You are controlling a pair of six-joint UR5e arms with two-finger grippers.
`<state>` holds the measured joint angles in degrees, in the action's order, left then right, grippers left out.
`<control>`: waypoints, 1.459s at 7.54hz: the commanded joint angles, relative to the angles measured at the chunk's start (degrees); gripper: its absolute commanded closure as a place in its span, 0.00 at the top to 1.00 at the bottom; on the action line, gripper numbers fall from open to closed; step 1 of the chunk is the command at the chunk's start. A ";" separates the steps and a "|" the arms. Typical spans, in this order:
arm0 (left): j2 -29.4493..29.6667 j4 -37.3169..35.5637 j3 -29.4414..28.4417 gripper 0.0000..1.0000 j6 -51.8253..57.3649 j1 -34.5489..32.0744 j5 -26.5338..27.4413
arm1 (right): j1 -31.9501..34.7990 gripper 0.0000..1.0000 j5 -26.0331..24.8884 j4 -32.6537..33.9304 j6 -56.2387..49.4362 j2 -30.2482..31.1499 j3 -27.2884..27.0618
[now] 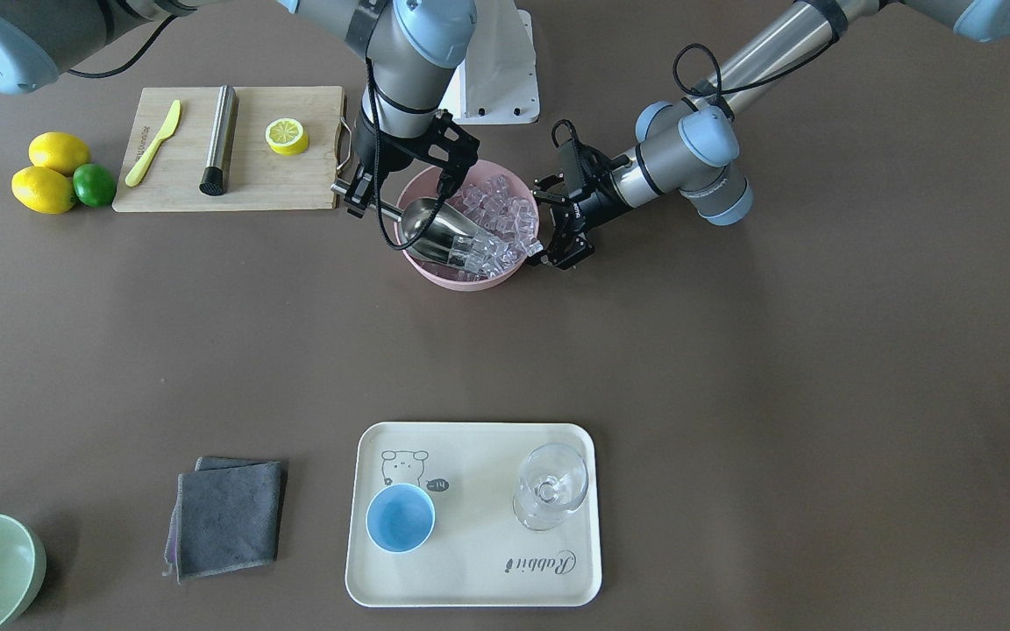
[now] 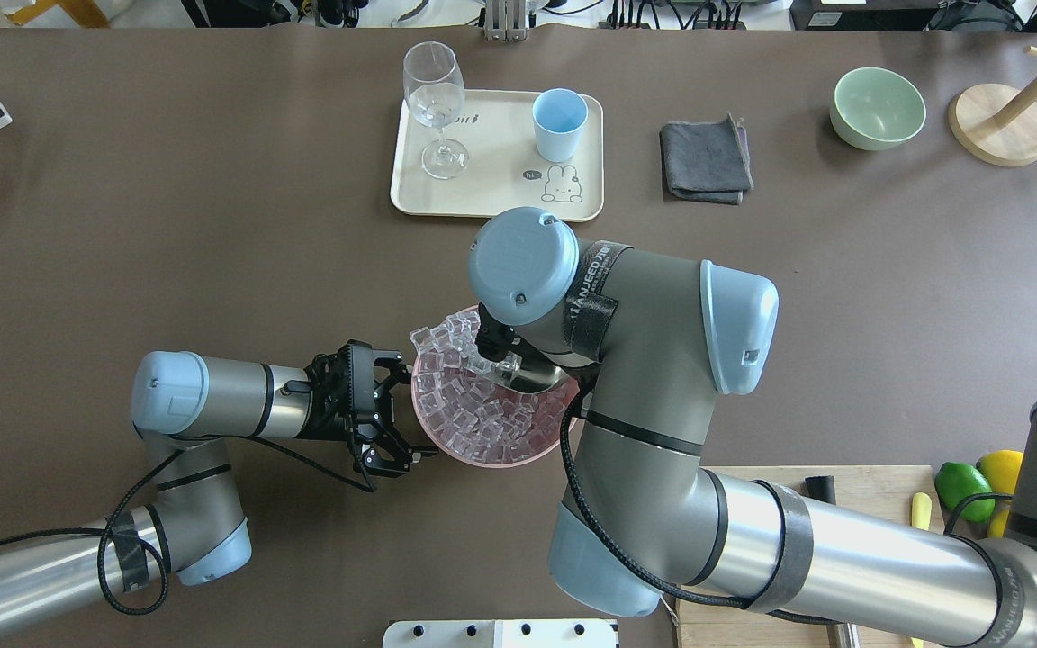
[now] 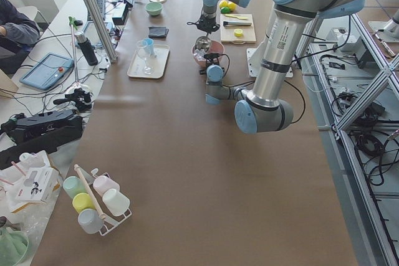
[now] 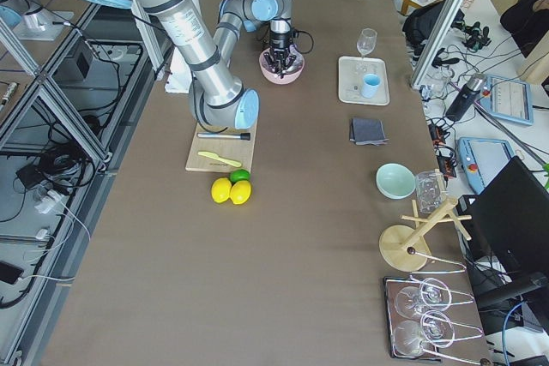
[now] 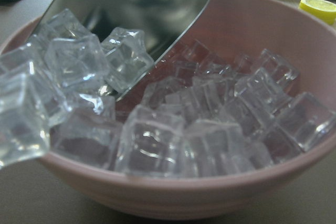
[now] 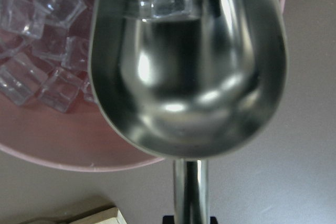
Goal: Put ice in cup with scoop
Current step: 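Scoop ice cubes up out of the bowl with the right gripper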
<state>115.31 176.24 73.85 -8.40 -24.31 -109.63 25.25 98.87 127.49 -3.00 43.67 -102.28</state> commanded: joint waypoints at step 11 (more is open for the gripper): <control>-0.17 -2.40 0.24 0.98 0.06 -5.47 -6.89 | -0.82 0.00 0.19 -19.80 9.93 9.32 -7.40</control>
<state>115.20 174.04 74.10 -8.35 -27.13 -113.87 24.75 99.04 111.56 4.97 51.61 -108.98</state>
